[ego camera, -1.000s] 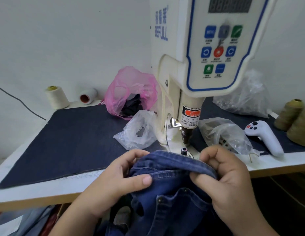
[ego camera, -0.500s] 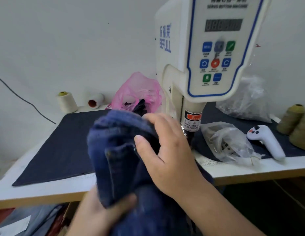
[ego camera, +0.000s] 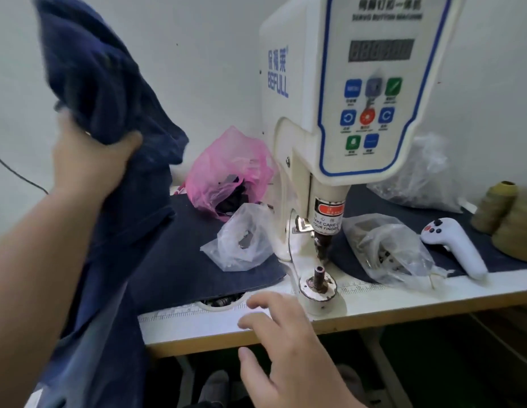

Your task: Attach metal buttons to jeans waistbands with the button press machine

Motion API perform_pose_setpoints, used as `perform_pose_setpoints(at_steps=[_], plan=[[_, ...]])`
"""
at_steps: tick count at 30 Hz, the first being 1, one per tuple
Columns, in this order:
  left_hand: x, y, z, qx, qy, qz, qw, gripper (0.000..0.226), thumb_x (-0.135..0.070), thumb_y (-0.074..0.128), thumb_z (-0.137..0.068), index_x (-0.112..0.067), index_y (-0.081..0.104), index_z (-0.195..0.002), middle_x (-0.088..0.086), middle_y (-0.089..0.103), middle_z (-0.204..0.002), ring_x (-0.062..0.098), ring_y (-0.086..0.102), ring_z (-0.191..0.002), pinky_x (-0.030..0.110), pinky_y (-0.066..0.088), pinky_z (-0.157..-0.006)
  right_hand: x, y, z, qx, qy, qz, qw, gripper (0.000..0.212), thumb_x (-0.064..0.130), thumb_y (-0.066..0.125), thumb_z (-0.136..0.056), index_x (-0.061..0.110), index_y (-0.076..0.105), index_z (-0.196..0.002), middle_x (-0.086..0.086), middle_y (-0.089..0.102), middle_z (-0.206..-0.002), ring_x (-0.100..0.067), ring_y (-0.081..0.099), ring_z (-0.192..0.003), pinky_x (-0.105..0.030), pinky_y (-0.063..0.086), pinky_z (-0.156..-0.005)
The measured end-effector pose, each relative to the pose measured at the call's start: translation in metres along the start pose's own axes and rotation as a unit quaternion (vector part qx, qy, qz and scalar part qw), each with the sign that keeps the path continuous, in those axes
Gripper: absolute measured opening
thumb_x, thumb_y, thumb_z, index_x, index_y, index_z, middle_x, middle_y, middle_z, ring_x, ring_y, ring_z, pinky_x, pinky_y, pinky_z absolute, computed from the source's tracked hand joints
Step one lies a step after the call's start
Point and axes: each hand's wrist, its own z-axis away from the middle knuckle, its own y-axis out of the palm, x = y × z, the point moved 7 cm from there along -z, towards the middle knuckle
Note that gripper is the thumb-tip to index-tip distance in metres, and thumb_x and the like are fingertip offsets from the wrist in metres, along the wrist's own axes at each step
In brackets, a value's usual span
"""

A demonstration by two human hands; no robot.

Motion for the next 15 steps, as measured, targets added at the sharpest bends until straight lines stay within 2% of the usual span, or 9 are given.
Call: perform_pose_setpoints(at_steps=[3,5,7,9,11,12,13,14,15], plan=[[0.031,0.048,0.039,0.143,-0.094,-0.080,0.982,0.099,-0.057,0.082,-0.065,-0.018,0.030,-0.140,0.006,0.055,-0.131,0.031,0.056,-0.116,0.038,0.046,-0.081,-0.015,0.001,0.004,0.020,0.010,0.010,1.000,0.017,0.017,0.072,-0.069,0.017,0.068,-0.086,0.006,0.062,-0.096,-0.016,0.062,-0.092,-0.033,0.056,-0.080],[0.060,0.076,0.069,0.229,-0.110,-0.154,0.955,0.105,-0.046,0.082,-0.074,-0.009,0.020,-0.150,0.016,0.049,-0.141,0.038,0.050,-0.125,0.041,0.043,-0.087,-0.025,-0.003,0.002,0.077,0.015,0.036,0.996,0.016,0.022,0.067,-0.077,0.021,0.069,-0.093,0.011,0.061,-0.095,-0.012,0.058,-0.094,-0.032,0.052,-0.086],[0.070,0.087,0.086,0.248,-0.093,-0.209,0.941,0.101,-0.042,0.080,-0.078,-0.006,0.021,-0.151,0.021,0.045,-0.146,0.042,0.046,-0.130,0.047,0.043,-0.097,-0.042,-0.008,0.005,0.189,0.070,0.008,0.980,0.019,0.037,0.059,-0.085,0.036,0.063,-0.103,0.020,0.059,-0.102,0.000,0.053,-0.102,-0.027,0.046,-0.092],[0.072,0.091,0.092,0.220,-0.054,-0.263,0.938,0.094,-0.043,0.077,-0.080,-0.008,0.027,-0.150,0.022,0.044,-0.145,0.045,0.043,-0.130,0.055,0.042,-0.102,-0.052,-0.019,0.015,0.298,0.164,-0.205,0.918,0.019,0.045,0.065,-0.082,0.041,0.064,-0.100,0.023,0.066,-0.102,0.002,0.060,-0.099,-0.023,0.047,-0.089],[0.059,0.093,0.103,0.172,0.028,-0.308,0.935,0.080,-0.040,0.076,-0.081,-0.009,0.039,-0.146,0.021,0.044,-0.142,0.047,0.042,-0.126,0.058,0.039,-0.099,-0.054,-0.035,0.020,0.276,0.243,-0.425,0.827,0.015,0.042,0.075,-0.079,0.028,0.069,-0.083,0.008,0.071,-0.077,-0.012,0.065,-0.075,-0.028,0.048,-0.077],[0.050,0.095,0.108,0.148,0.084,-0.305,0.937,0.068,-0.034,0.077,-0.081,-0.009,0.050,-0.138,0.021,0.048,-0.135,0.047,0.044,-0.121,0.058,0.040,-0.096,-0.062,-0.038,0.025,0.241,0.267,-0.429,0.829,0.023,0.045,0.077,-0.076,0.025,0.066,-0.071,0.007,0.064,-0.062,-0.014,0.058,-0.062,-0.029,0.044,-0.069],[0.039,0.098,0.114,0.136,0.138,-0.289,0.938,0.053,-0.028,0.078,-0.081,-0.009,0.060,-0.128,0.021,0.053,-0.126,0.046,0.048,-0.114,0.056,0.041,-0.093,-0.078,-0.038,0.032,0.210,0.285,-0.337,0.872,0.030,0.050,0.077,-0.072,0.026,0.061,-0.064,0.009,0.055,-0.052,-0.012,0.051,-0.055,-0.027,0.041,-0.063],[0.029,0.104,0.120,0.147,0.180,-0.265,0.936,0.039,-0.024,0.077,-0.082,-0.009,0.067,-0.116,0.019,0.057,-0.116,0.044,0.052,-0.106,0.054,0.042,-0.091,-0.088,-0.034,0.039,0.217,0.294,-0.205,0.908,0.028,0.053,0.073,-0.070,0.029,0.059,-0.065,0.009,0.052,-0.049,-0.006,0.048,-0.052,-0.024,0.040,-0.061],[0.022,0.114,0.128,0.189,0.205,-0.244,0.929,0.028,-0.022,0.075,-0.084,-0.010,0.070,-0.109,0.016,0.060,-0.108,0.041,0.055,-0.101,0.051,0.044,-0.091,-0.092,-0.025,0.045,0.252,0.291,-0.103,0.917,0.021,0.052,0.070,-0.071,0.035,0.058,-0.074,0.013,0.057,-0.055,-0.001,0.051,-0.054,-0.020,0.041,-0.063]])
